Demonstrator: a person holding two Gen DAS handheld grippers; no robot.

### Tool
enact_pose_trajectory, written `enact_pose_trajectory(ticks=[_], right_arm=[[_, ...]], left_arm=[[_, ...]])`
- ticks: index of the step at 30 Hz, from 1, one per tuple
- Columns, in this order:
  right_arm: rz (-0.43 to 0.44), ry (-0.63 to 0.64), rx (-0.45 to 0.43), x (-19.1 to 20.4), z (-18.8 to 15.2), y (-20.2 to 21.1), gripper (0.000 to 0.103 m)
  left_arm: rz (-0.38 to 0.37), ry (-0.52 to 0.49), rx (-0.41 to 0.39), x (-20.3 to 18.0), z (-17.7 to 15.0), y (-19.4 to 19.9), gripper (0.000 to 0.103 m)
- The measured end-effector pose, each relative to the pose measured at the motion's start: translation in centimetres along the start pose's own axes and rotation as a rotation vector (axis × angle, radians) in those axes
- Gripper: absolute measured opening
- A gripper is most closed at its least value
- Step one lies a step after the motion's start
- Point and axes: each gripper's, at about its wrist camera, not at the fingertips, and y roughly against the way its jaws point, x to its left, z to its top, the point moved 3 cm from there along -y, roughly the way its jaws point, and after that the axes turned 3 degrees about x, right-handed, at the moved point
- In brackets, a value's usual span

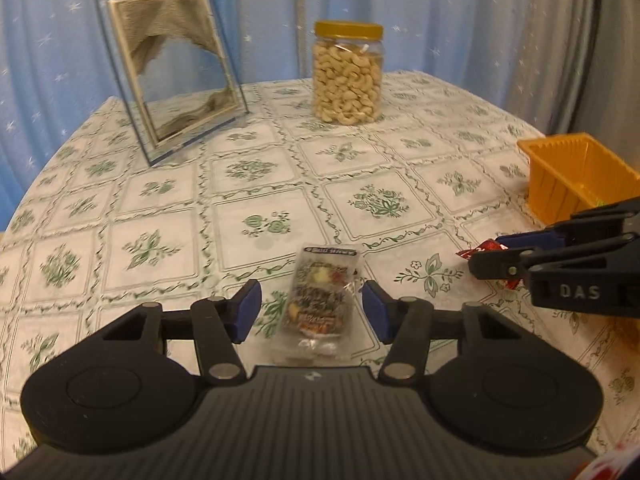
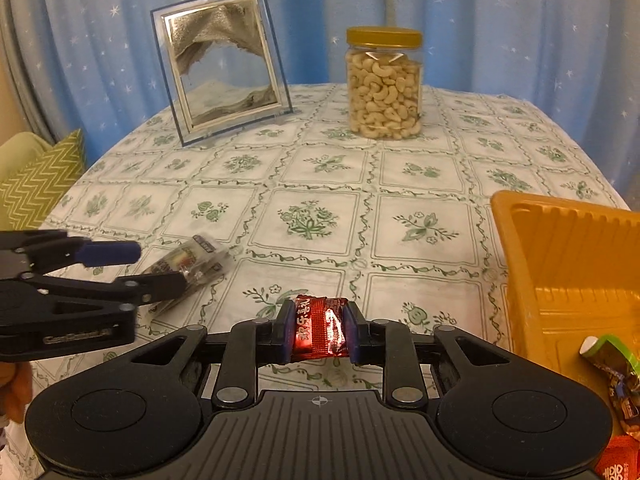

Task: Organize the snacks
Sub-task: 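Grasp the clear snack packet with the left gripper while the right grasps the small red candy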

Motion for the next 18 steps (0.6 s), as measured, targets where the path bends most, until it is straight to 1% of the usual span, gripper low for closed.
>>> enact_pose_trajectory(ticks=[4,11,15,18], right_arm=[[0.001,-0.002,0.002,0.1,-0.2,0.0,0.026],[0.000,0.001,0.004,0.3,-0.3,0.0,0.026],[-0.002,-0.004,0.001,0.3,-0.4,0.1,0.026],[-0.005,-0.008,-0.003,0.5,-0.6,0.4,0.026]], left_arm=[[0.003,-0.037,0.028,-0.4,0.2,-1.1,0.043],[0.014,-0.058,0.054,-0.9,0.0,-1.7,0.038],[0.031,-0.025,0.069,-0.8,0.0,-1.3,0.034],[0.043,0.038,0.079,-0.7,-0.4,-0.7,0.034]])
